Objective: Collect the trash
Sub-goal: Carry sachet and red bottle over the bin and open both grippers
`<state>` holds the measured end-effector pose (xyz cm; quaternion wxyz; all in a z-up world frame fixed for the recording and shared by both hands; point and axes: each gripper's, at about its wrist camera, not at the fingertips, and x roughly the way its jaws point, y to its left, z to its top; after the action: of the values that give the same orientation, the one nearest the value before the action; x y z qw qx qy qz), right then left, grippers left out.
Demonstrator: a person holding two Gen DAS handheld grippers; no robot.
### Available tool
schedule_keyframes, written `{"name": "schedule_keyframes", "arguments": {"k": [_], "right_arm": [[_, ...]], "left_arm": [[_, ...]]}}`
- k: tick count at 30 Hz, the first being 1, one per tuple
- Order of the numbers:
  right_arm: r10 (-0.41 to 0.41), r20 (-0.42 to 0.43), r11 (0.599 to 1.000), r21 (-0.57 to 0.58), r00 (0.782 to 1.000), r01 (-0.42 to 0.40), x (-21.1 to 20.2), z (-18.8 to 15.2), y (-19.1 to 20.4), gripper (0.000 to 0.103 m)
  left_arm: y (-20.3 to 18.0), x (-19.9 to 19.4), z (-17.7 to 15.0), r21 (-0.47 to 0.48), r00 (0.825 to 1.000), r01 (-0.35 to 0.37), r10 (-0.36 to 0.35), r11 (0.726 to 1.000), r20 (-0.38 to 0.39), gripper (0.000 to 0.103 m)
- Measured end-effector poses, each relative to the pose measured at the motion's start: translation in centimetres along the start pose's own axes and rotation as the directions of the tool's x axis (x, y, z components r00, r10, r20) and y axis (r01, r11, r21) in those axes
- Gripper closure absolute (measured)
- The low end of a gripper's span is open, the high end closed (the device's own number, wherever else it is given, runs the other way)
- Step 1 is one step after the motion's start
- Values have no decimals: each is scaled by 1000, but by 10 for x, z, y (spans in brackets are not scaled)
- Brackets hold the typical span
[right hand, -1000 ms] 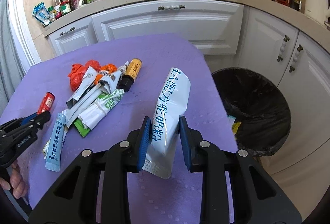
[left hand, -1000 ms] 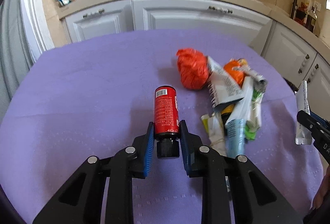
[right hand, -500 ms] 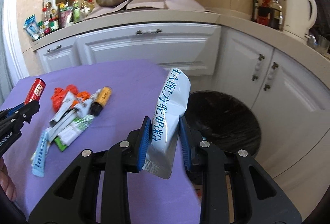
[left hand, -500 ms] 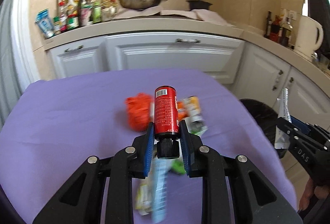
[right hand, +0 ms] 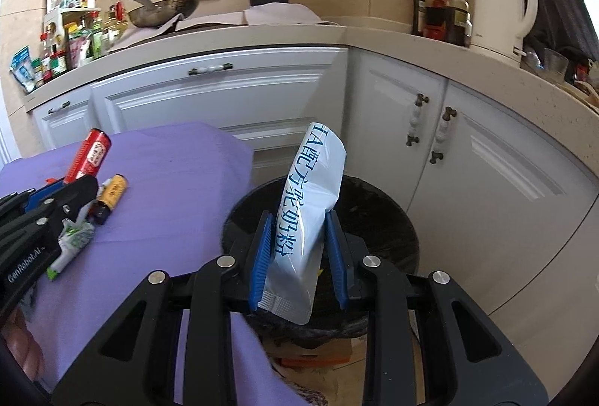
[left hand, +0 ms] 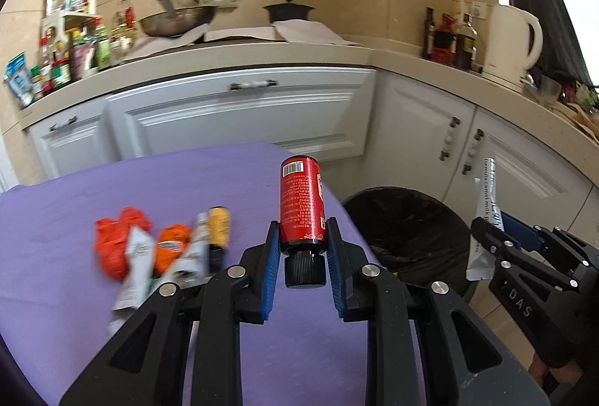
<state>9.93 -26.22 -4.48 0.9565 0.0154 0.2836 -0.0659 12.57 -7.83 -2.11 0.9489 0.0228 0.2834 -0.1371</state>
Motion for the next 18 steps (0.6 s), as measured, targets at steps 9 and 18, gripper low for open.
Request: {"name": "schedule_keyframes", "arguments": {"k": [9,18], "right_arm": [[-6,-18,1000,25,1000,6,24,-4,-27,75],[-25,-43,999,38,999,27,47,-8,-48,75]], "left_arm": [[-45,37,-1,54,998,35,-33,998,-45,78],[-74,66,0,89,994,52,-43,995,-99,78]]}}
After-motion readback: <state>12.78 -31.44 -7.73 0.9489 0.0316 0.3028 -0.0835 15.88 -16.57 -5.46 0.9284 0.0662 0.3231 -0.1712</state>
